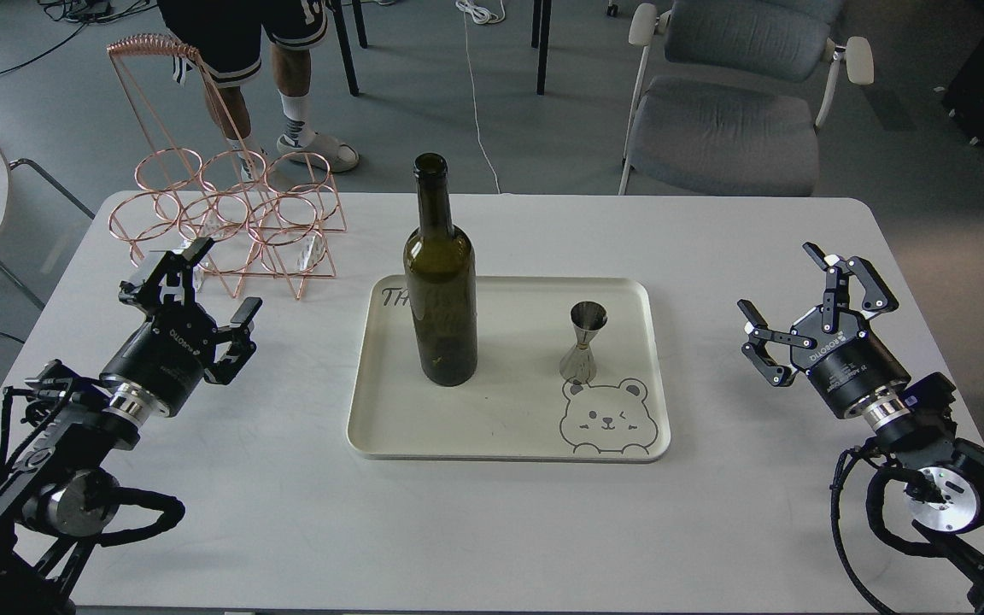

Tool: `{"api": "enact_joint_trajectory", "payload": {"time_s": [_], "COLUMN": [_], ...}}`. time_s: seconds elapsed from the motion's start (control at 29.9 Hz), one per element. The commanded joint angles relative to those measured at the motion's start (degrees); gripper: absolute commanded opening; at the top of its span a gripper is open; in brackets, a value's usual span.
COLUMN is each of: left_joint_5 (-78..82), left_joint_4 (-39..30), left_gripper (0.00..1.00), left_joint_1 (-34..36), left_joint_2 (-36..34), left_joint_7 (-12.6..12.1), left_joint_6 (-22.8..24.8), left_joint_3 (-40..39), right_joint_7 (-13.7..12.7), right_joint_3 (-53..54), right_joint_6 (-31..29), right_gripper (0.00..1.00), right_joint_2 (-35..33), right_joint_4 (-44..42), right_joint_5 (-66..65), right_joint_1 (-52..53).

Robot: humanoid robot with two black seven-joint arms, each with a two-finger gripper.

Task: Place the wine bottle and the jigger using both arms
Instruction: 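Move the right gripper toward the metal jigger on the tray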

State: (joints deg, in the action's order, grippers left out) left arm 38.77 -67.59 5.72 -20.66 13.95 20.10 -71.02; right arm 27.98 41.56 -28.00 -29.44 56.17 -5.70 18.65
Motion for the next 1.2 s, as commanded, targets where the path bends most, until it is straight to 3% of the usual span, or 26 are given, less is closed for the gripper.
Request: {"api": "enact_joint_trajectory", "payload": {"time_s": [0.0,0.23,0.47,0.74,0.9,1.07,1.17], "left_joint_5": [0.5,0.2,0.2,0.0,0.1,0.2,0.2], "left_joint_4": [-0.8,-0.4,0.0,-0.4,-0.7,-0.7,-0.7], "left_gripper": [0.98,0.98,0.98,0.98,0.98,0.98,0.98], "left_joint_1": [-0.5,0.1,1.7,1.8,1.8,1.8,1.8], "left_joint_2": [-0.3,-0.7,-2.7,-3.2,-3.1,-3.0,-3.0], "left_joint_7": [0.3,1.0,1.2,4.7,6.9,6.9,7.0], "left_joint_6": [-0.2,0.2,-0.1,-0.1,0.2,0.2,0.1], "left_joint_3": [0.0,-0.1,0.2,0.1,0.3,0.4,0.4], "right_joint_7": [0.0,0.0,0.0,0.0,0.0,0.0,0.0], "right_joint_3": [0.0,0.4,3.8,7.2,2.8,-3.6,-4.0], "right_joint_6": [0.0,0.0,0.0,0.0,14.6,31.0,35.9], "right_gripper": [0.99,0.99,0.99,0.99,0.99,0.99,0.99], "right_joint_2": [-0.4,-5.3,-13.7,-19.0,-19.2,-17.6,-13.8], "right_joint_4": [0.0,0.1,6.7,23.1,29.4,28.6,26.3], "right_joint_5": [0.0,-5.4,-30.3,-62.6,-80.7,-98.2,-103.7], "right_joint_1": [0.0,1.7,5.3,4.4,1.7,1.1,-0.1]}}
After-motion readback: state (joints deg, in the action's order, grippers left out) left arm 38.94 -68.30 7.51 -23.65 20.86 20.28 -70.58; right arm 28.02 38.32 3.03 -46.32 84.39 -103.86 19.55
